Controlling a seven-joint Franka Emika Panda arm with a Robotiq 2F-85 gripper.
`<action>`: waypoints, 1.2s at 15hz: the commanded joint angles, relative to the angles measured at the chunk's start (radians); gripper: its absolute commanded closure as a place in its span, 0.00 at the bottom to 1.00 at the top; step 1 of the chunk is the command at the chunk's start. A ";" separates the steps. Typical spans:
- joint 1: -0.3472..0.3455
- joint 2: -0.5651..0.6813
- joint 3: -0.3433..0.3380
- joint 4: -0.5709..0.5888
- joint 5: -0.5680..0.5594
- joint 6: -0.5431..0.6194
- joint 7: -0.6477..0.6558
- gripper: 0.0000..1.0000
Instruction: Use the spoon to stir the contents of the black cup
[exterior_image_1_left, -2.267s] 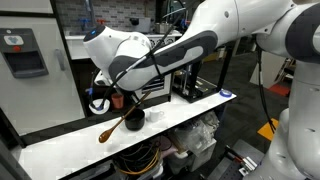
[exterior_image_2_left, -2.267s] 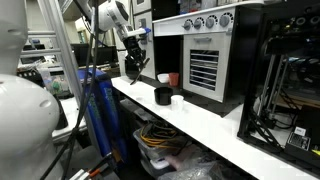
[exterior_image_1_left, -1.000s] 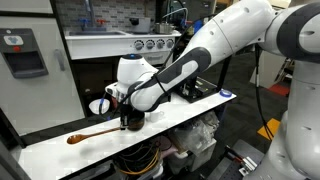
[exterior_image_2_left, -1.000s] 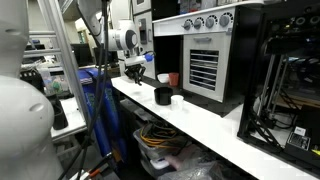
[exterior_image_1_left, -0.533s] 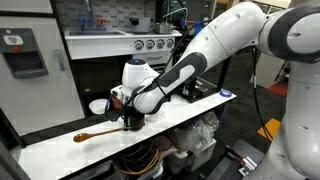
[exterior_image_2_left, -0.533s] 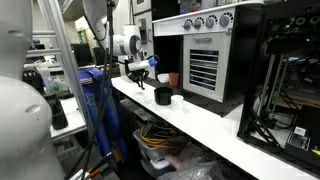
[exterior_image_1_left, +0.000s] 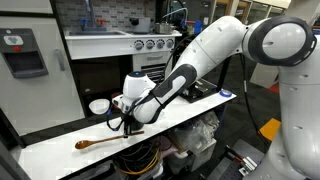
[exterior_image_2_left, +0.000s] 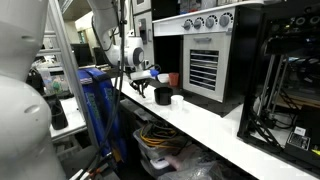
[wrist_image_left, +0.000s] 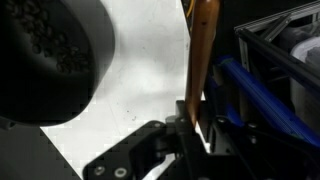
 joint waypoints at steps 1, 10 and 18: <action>-0.016 0.055 0.011 0.028 -0.018 0.032 -0.007 0.96; -0.027 0.132 0.019 0.057 -0.032 0.134 -0.015 0.96; -0.025 0.154 0.016 0.071 -0.071 0.148 -0.012 0.96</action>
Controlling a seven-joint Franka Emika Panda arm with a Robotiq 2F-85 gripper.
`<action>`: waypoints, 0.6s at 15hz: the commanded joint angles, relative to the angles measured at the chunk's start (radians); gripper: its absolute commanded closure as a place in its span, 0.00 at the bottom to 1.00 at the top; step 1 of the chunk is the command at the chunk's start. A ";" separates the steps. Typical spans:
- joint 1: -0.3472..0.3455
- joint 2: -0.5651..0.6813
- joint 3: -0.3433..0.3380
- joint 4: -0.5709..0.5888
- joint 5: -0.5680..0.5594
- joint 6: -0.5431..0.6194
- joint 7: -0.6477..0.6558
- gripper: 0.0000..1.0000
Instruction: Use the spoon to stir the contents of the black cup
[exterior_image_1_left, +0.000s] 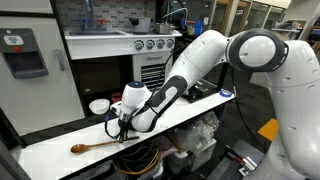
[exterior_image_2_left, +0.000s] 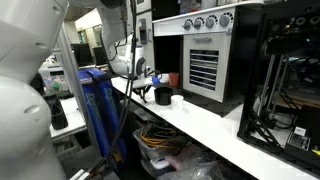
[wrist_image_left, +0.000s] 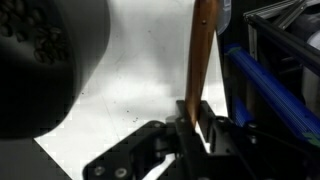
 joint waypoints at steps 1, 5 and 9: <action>-0.023 0.017 0.013 0.015 -0.031 0.018 -0.009 0.96; -0.021 0.027 0.011 0.023 -0.042 0.018 -0.008 0.96; -0.020 0.043 0.010 0.024 -0.049 0.015 -0.009 0.96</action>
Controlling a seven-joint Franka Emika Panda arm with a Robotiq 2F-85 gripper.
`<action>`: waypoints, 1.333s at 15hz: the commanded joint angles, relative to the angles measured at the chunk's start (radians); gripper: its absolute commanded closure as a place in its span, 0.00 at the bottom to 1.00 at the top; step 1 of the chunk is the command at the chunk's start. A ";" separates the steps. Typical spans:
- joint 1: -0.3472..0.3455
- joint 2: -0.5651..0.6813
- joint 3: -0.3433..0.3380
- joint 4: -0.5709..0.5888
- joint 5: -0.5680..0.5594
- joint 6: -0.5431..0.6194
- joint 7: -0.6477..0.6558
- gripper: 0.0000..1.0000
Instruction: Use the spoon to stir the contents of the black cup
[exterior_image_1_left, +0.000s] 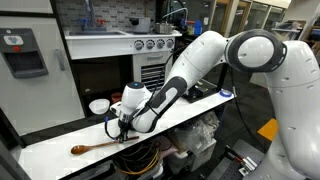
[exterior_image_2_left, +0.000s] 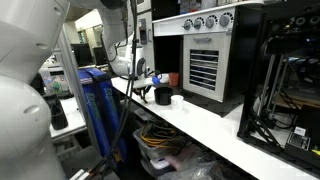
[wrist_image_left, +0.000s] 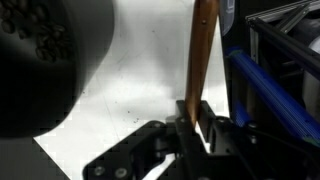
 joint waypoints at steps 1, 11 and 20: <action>-0.019 0.038 0.010 0.019 -0.023 0.014 -0.009 0.96; -0.028 0.005 0.031 0.018 -0.014 -0.020 -0.004 0.32; -0.018 -0.393 0.115 0.033 0.154 -0.534 -0.040 0.00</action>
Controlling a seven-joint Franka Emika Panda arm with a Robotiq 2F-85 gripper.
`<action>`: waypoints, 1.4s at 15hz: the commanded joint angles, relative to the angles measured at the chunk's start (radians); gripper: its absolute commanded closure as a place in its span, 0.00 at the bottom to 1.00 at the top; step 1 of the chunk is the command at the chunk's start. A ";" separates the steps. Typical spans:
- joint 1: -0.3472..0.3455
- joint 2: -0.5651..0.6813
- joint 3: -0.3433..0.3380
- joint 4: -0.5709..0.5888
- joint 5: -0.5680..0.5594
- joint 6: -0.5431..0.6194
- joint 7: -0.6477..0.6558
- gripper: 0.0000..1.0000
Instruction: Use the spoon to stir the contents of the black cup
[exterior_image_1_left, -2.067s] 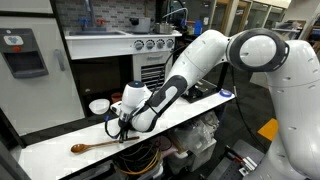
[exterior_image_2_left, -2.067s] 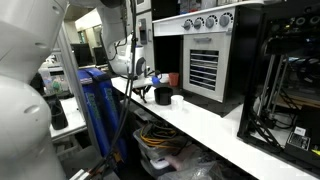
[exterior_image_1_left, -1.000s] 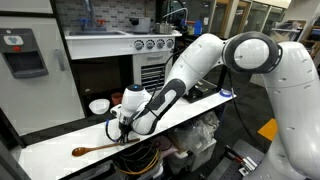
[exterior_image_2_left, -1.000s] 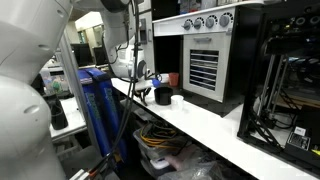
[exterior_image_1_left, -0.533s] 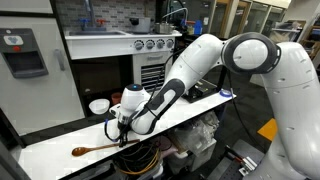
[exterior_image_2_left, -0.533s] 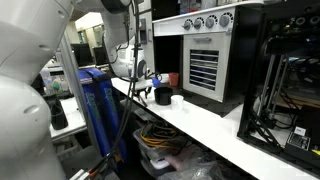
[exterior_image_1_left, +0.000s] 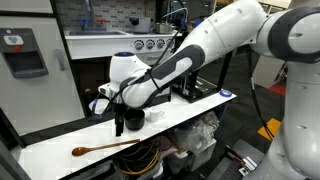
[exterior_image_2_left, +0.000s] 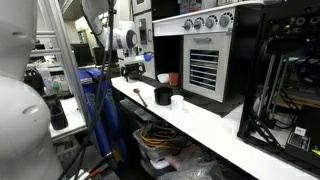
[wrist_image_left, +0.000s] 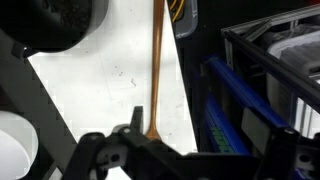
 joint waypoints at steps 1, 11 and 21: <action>0.002 -0.189 0.012 -0.020 0.086 -0.188 -0.040 0.00; 0.020 -0.517 -0.116 -0.141 0.049 -0.275 0.267 0.00; -0.005 -0.701 -0.212 -0.411 0.073 -0.304 0.551 0.00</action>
